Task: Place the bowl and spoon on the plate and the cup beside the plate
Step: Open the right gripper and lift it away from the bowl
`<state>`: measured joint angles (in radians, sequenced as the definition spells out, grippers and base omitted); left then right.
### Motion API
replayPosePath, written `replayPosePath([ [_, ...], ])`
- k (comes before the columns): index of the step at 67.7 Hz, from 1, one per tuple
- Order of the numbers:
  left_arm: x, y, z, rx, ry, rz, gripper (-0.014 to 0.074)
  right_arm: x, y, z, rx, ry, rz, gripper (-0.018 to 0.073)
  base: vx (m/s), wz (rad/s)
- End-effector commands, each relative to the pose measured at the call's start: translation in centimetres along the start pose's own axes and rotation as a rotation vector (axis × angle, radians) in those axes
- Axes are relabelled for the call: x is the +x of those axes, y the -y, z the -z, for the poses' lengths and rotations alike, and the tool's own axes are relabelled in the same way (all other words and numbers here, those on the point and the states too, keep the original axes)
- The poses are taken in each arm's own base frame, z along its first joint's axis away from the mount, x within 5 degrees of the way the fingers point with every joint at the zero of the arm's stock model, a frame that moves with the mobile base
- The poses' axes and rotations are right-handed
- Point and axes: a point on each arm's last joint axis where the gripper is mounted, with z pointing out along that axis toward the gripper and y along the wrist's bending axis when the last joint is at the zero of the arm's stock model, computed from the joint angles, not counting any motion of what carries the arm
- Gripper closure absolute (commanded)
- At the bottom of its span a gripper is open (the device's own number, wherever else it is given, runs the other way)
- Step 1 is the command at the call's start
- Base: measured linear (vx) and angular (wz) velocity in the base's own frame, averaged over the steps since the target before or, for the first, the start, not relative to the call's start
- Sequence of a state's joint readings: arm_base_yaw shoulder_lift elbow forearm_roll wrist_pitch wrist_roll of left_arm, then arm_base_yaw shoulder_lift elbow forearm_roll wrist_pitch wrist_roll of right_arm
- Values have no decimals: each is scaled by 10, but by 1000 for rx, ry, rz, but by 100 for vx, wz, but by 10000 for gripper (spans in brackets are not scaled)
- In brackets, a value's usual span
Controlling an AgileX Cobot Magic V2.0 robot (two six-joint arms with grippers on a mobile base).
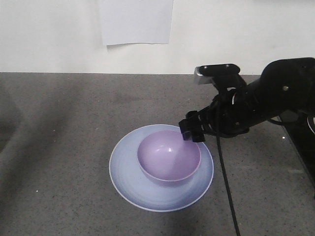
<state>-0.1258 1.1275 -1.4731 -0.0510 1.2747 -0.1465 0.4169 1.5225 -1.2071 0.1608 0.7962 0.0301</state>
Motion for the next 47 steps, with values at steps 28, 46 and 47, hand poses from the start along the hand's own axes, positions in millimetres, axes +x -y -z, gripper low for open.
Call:
replayPosePath([
  [28, -3, 5, 11, 42, 59, -35, 603, 24, -4, 140, 60, 288, 93, 0, 0, 0],
  [46, -5, 18, 5, 178, 37, -172, 604, 28, -3, 150, 80, 320, 109, 0, 0, 0],
  [47, -6, 19, 4, 190, 32, -174, 604, 28, -3, 150, 78, 320, 108, 0, 0, 0],
])
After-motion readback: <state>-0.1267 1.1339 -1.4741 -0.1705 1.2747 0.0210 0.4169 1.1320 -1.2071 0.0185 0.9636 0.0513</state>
